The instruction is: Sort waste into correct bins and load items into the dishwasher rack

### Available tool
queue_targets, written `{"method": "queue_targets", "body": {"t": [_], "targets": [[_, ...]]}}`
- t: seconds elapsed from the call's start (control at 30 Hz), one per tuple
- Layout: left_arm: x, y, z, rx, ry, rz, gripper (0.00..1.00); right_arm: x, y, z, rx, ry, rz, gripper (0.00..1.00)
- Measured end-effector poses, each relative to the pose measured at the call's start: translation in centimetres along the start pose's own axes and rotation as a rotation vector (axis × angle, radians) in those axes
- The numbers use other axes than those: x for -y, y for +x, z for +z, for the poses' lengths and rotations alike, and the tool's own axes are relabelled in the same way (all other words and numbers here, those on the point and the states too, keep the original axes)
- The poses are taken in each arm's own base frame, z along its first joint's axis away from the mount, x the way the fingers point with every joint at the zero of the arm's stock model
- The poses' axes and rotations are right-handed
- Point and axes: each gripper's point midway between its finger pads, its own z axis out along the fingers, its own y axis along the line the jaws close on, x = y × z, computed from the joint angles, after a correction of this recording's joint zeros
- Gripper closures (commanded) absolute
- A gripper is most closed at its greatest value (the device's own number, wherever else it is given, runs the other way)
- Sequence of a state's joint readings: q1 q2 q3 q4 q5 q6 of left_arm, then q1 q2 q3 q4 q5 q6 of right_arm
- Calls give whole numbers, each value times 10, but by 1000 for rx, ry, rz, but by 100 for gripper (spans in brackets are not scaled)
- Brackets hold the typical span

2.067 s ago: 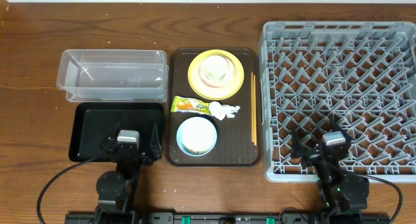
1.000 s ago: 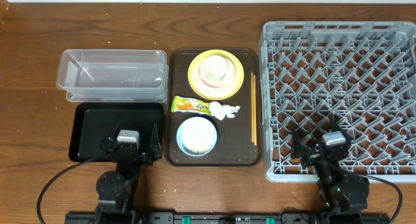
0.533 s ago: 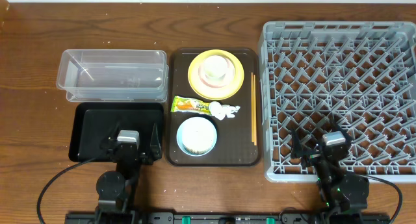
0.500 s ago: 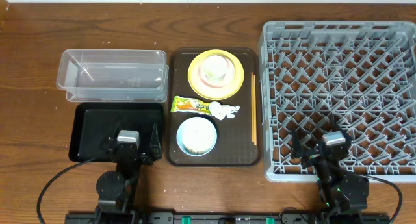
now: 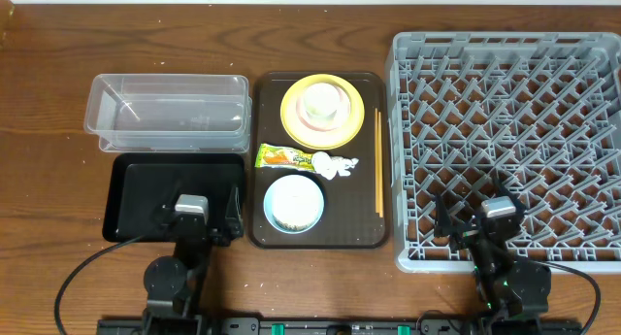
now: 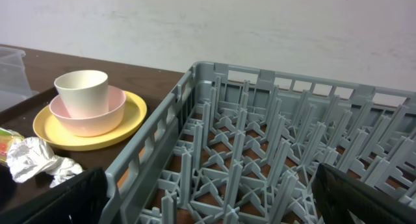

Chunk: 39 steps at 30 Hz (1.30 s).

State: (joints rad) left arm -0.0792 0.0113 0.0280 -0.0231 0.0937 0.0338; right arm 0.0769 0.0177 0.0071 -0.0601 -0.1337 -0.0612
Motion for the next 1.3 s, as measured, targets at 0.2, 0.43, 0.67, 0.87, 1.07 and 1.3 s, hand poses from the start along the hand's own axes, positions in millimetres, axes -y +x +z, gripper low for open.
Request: {"method": "queue_targets", "body": {"t": [0.2, 0.43, 0.67, 0.87, 1.07, 1.3], "targets": [[19, -42, -17, -3, 99, -168, 2, 0, 0, 0, 0, 0, 0, 1], [50, -81, -52, -257, 233, -274, 2, 0, 0, 0, 0, 0, 0, 1], [71, -128, -86, -550, 297, -324, 2, 0, 0, 0, 0, 0, 0, 1], [74, -141, -72, -702, 313, -307, 2, 0, 0, 0, -1, 0, 0, 1], [73, -113, -60, -877, 294, -335, 38, 0, 0, 0, -1, 0, 0, 1], [73, -102, -53, -943, 286, -343, 94, 0, 0, 0, -1, 0, 0, 1]]}}
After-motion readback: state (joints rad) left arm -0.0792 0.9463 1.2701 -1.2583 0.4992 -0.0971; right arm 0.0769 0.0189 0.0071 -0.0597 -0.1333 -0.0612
